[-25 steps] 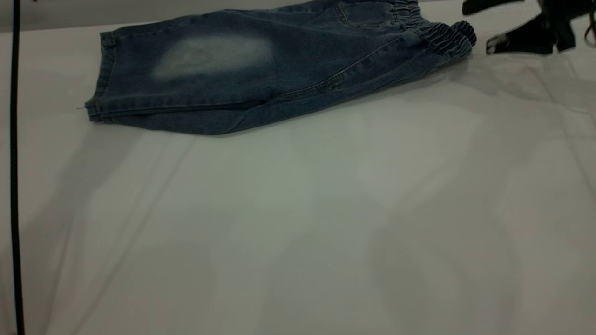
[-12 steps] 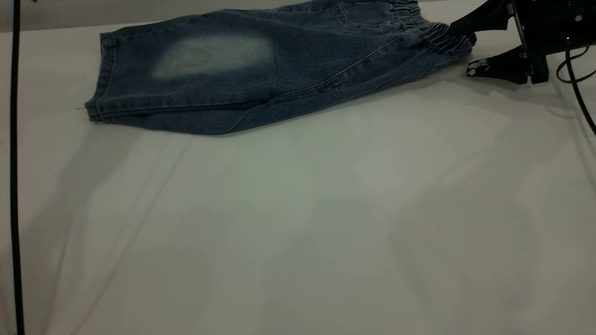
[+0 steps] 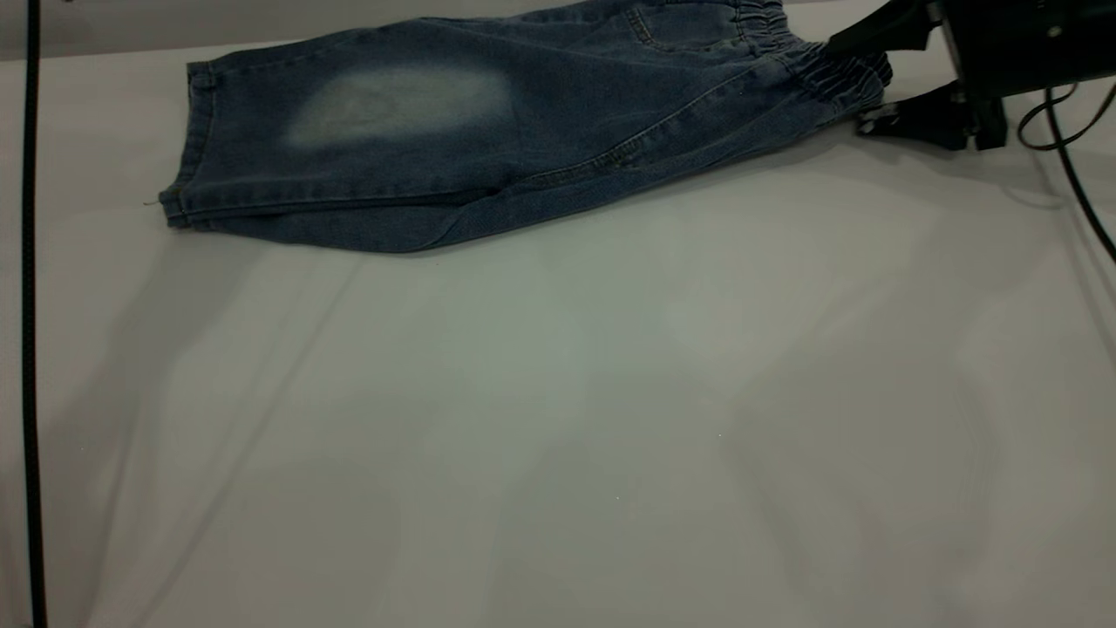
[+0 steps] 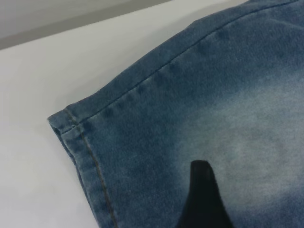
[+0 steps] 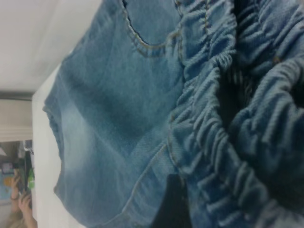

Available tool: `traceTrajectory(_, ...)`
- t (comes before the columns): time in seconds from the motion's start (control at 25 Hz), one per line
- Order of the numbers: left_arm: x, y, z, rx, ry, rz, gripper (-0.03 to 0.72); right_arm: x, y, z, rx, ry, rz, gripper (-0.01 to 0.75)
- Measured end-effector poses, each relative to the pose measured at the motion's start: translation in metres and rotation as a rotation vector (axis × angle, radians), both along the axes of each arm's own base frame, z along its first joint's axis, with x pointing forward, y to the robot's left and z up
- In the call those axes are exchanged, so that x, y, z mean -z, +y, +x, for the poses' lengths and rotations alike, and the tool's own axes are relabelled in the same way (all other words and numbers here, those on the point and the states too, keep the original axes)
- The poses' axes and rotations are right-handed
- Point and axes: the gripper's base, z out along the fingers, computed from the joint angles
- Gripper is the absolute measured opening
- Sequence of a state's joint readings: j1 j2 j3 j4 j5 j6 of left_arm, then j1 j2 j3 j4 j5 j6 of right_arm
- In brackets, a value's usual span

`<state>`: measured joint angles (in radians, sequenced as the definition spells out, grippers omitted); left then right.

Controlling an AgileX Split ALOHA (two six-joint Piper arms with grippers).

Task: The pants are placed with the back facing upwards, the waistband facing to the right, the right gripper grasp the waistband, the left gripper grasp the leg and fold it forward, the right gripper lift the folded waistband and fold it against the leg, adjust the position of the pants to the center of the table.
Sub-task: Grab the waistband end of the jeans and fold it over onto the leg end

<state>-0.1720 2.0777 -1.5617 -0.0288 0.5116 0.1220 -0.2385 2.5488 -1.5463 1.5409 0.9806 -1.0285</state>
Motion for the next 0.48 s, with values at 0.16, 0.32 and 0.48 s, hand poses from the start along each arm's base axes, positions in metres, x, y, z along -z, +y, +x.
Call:
traceTrajectory(0.16, 0.000, 0.000, 0.000, 0.000, 0.001, 0.000, 0.463, 0.001, 0.007, 0.009, -0.004, -0.007, -0.008, 0.566)
traceTrajectory(0.32, 0.000, 0.000, 0.000, 0.000, 0.001, -0.001, 0.463, -0.005, 0.012, 0.018, -0.003, -0.032, -0.038, 0.566)
traceTrajectory(0.48, 0.000, 0.000, 0.000, 0.000, 0.000, -0.001, 0.464, -0.004, 0.018, 0.021, -0.019, -0.026, -0.046, 0.560)
